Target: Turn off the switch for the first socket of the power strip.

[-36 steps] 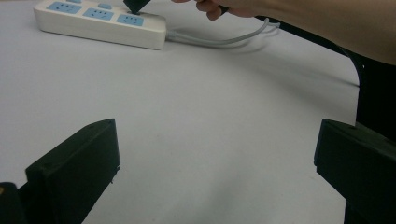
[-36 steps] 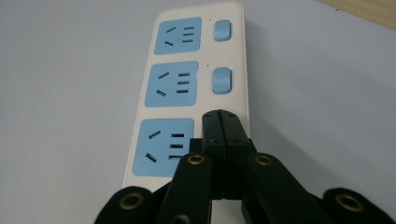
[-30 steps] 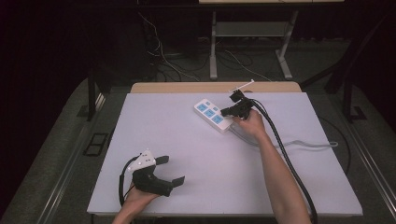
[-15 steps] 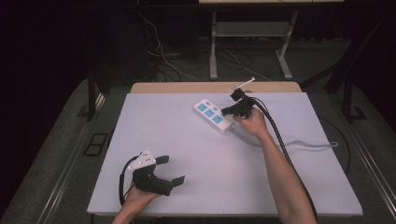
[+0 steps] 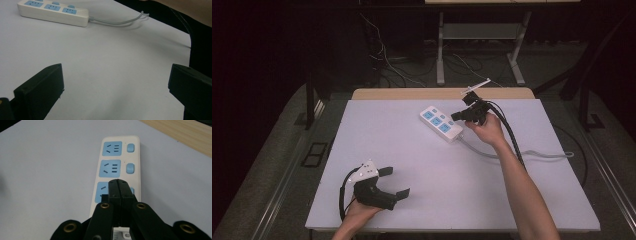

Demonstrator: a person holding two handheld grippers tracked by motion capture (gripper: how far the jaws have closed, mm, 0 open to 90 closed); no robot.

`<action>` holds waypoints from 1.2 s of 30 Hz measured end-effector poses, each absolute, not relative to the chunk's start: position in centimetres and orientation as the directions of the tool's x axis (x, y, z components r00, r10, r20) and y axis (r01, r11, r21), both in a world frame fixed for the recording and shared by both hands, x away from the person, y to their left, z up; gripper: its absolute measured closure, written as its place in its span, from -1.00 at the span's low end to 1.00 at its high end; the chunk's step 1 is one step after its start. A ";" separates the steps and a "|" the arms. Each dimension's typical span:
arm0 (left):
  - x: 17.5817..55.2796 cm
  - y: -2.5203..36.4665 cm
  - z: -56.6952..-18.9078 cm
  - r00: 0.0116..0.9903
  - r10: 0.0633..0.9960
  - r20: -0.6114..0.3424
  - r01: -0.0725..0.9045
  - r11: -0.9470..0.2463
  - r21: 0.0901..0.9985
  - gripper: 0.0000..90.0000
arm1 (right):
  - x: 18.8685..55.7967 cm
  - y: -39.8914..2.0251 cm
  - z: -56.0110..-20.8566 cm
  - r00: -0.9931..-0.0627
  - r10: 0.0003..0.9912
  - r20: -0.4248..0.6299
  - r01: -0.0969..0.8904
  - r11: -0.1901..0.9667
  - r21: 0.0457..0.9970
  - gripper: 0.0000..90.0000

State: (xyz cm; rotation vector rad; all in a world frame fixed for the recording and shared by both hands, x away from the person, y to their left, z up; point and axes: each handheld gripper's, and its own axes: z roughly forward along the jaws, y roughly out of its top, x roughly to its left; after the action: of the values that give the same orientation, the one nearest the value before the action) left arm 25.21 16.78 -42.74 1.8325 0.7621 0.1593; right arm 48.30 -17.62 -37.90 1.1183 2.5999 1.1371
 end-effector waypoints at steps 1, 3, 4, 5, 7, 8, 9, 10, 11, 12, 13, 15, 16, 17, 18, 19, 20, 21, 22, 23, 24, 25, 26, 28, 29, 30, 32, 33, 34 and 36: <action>25.2 16.8 -42.7 0.785 0.569 -0.246 0.423 -0.201 0.884 -1.00 | 48.1 -17.7 -37.7 -0.728 0.659 0.192 0.589 0.455 0.668 1.00; 25.2 16.7 -42.7 0.784 0.569 -0.247 0.423 -0.199 0.884 -1.00 | 47.7 -18.0 -37.3 -0.725 0.661 0.192 0.593 0.458 0.662 1.00; 25.2 16.7 -42.7 0.784 0.569 -0.248 0.423 -0.199 0.884 -1.00 | 47.6 -18.2 -37.2 -0.729 0.658 0.190 0.589 0.461 0.663 1.00; 25.2 16.7 -42.7 0.784 0.569 -0.249 0.424 -0.198 0.884 -1.00 | 47.4 -18.4 -37.0 -0.729 0.658 0.189 0.588 0.461 0.664 1.00; 25.1 16.7 -42.7 0.785 0.568 -0.249 0.423 -0.198 0.884 -1.00 | 47.1 -18.7 -36.7 -0.728 0.658 0.191 0.589 0.458 0.666 0.99; 25.1 16.7 -42.7 0.785 0.567 -0.249 0.423 -0.198 0.884 -1.00 | 46.9 -18.9 -36.6 -0.728 0.658 0.191 0.589 0.458 0.666 0.95; 25.1 16.7 -42.7 0.784 0.568 -0.250 0.424 -0.197 0.884 -1.00 | 46.6 -19.1 -36.5 -0.723 0.664 0.190 0.591 0.453 0.667 0.87; 25.1 16.7 -42.7 0.784 0.567 -0.251 0.424 -0.196 0.884 -1.00 | 46.4 -19.2 -36.4 -0.717 0.670 0.190 0.595 0.448 0.667 0.78; 25.1 16.7 -42.7 0.783 0.568 -0.253 0.425 -0.192 0.884 -1.00 | 46.2 -19.4 -36.3 -0.711 0.677 0.190 0.599 0.442 0.667 0.68; 25.1 16.7 -42.7 0.782 0.569 -0.254 0.426 -0.190 0.884 -1.00 | 46.0 -19.5 -36.1 -0.704 0.684 0.191 0.604 0.435 0.668 0.58; 25.1 16.8 -42.7 0.782 0.569 -0.255 0.426 -0.189 0.885 -1.00 | 45.9 -19.6 -36.0 -0.701 0.686 0.195 0.607 0.431 0.668 0.49; 25.1 16.8 -42.7 0.781 0.570 -0.256 0.426 -0.186 0.885 -1.00 | 45.3 -19.9 -35.7 -0.686 0.703 0.189 0.609 0.412 0.678 0.31; 25.1 16.8 -42.7 0.781 0.570 -0.256 0.426 -0.187 0.885 -1.00 | 45.1 -20.0 -35.5 -0.680 0.710 0.181 0.605 0.404 0.686 0.22; 25.1 16.8 -42.7 0.781 0.569 -0.255 0.426 -0.188 0.885 -1.00 | 44.8 -20.1 -35.4 -0.677 0.714 0.178 0.602 0.398 0.692 0.11; 25.1 16.8 -42.7 0.781 0.570 -0.256 0.426 -0.187 0.885 -1.00 | 44.6 -20.2 -35.3 -0.672 0.718 0.182 0.604 0.389 0.695 0.00; 25.1 16.8 -42.7 0.782 0.569 -0.255 0.425 -0.187 0.885 -1.00 | 44.4 -20.3 -35.2 -0.670 0.719 0.186 0.606 0.385 0.696 -0.13; 25.1 16.7 -42.7 0.781 0.570 -0.256 0.426 -0.186 0.886 -1.00 | 44.1 -20.4 -35.2 -0.669 0.718 0.190 0.609 0.384 0.694 -0.29; 25.1 16.8 -42.7 0.781 0.570 -0.256 0.425 -0.185 0.886 -1.00 | 43.9 -20.5 -35.1 -0.669 0.719 0.188 0.607 0.383 0.697 -0.47; 25.1 16.8 -42.7 0.781 0.570 -0.256 0.425 -0.185 0.886 -1.00 | 43.7 -20.6 -35.0 -0.669 0.718 0.193 0.606 0.376 0.701 -0.68; 25.1 16.8 -42.7 0.780 0.571 -0.256 0.426 -0.185 0.886 -1.00 | 43.4 -20.8 -35.0 -0.668 0.717 0.198 0.605 0.369 0.706 -0.78; 25.0 16.8 -42.7 0.780 0.571 -0.256 0.425 -0.184 0.886 -1.00 | 43.1 -21.0 -34.9 -0.670 0.713 0.206 0.602 0.361 0.712 -0.81; 25.0 16.8 -42.7 0.780 0.571 -0.256 0.425 -0.184 0.886 -1.00 | 42.7 -21.1 -34.8 -0.669 0.712 0.211 0.600 0.350 0.719 -0.98; 25.0 16.8 -42.6 0.779 0.572 -0.256 0.426 -0.183 0.886 -1.00 | 42.4 -21.3 -34.8 -0.670 0.713 0.206 0.594 0.349 0.725 -0.99; 25.0 16.8 -42.7 0.778 0.574 -0.257 0.427 -0.182 0.886 -1.00 | 41.7 -21.7 -34.6 -0.673 0.708 0.214 0.593 0.344 0.728 -0.99; 25.1 16.8 -42.7 0.778 0.574 -0.258 0.427 -0.181 0.886 -1.00 | 41.4 -21.8 -34.5 -0.673 0.706 0.219 0.596 0.342 0.727 -0.99; 25.1 16.8 -42.7 0.777 0.574 -0.258 0.427 -0.181 0.886 -1.00 | 41.2 -22.0 -34.4 -0.674 0.705 0.219 0.595 0.343 0.727 -0.99; 25.0 16.8 -42.7 0.777 0.574 -0.258 0.427 -0.180 0.886 -1.00 | 40.6 -22.4 -34.2 -0.678 0.702 0.217 0.590 0.345 0.730 -0.99; 25.0 16.8 -42.7 0.778 0.573 -0.258 0.427 -0.181 0.886 -1.00 | 40.3 -22.6 -34.1 -0.679 0.701 0.216 0.588 0.345 0.732 -0.99; 25.0 16.8 -42.7 0.778 0.573 -0.257 0.426 -0.181 0.886 -1.00 | 39.9 -22.7 -34.0 -0.680 0.702 0.214 0.587 0.344 0.733 -0.99; 25.0 16.7 -42.7 0.778 0.573 -0.256 0.426 -0.182 0.886 -1.00 | 39.4 -23.1 -33.8 -0.684 0.697 0.213 0.582 0.346 0.736 -0.99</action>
State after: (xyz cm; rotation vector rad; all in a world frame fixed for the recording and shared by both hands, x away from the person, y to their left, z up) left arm 25.01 16.74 -42.67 1.8124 0.7719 0.1585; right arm 39.36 -23.06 -33.83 1.1775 2.4602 1.2563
